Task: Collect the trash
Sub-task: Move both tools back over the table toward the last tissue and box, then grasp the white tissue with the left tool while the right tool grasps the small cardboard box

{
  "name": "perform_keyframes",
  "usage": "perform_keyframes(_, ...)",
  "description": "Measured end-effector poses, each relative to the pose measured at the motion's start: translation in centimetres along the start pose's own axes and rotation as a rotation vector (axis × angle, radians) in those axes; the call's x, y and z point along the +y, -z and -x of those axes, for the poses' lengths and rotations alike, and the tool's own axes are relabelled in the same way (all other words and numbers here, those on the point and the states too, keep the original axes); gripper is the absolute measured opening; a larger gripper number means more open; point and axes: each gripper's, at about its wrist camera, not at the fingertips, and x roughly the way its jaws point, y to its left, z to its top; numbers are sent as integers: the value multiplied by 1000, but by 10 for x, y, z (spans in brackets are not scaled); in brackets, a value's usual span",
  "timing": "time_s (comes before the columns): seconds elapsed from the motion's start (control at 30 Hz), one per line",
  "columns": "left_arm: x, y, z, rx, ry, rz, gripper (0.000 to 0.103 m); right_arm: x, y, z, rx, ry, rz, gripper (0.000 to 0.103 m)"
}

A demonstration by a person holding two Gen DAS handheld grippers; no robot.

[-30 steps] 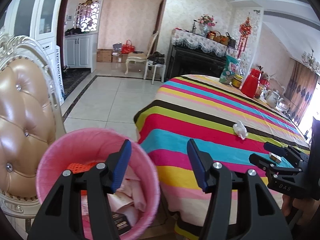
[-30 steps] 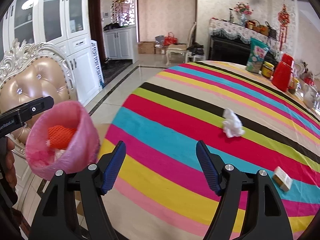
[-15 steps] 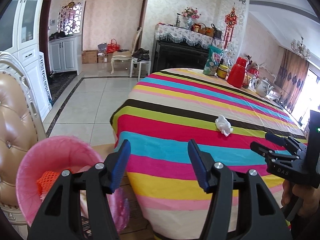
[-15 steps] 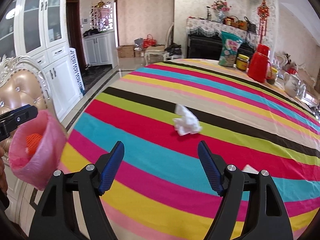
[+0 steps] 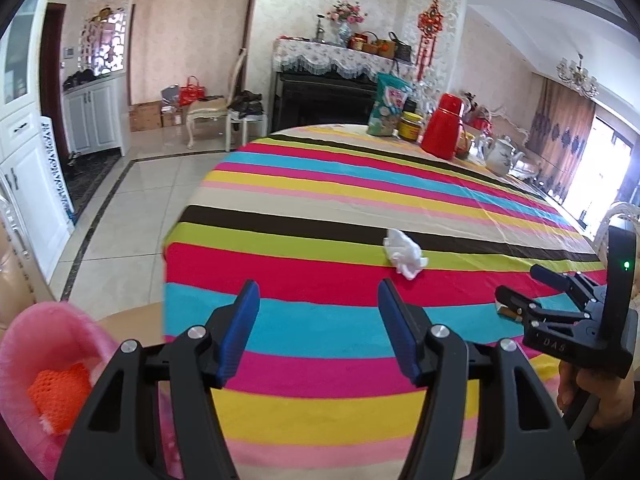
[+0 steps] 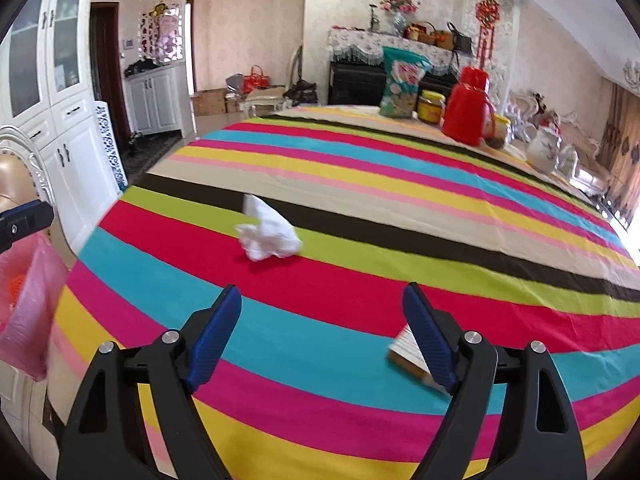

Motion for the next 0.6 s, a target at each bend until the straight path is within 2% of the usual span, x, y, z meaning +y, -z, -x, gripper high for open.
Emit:
perform_keyframes(0.27,-37,-5,-49,44,61,-32,60,-39,9,-17,58,61,-45,78)
perform_keyframes(0.6,-80,-13,-120,115,121,-76,60,-72,20,-31,130,38,-119,78)
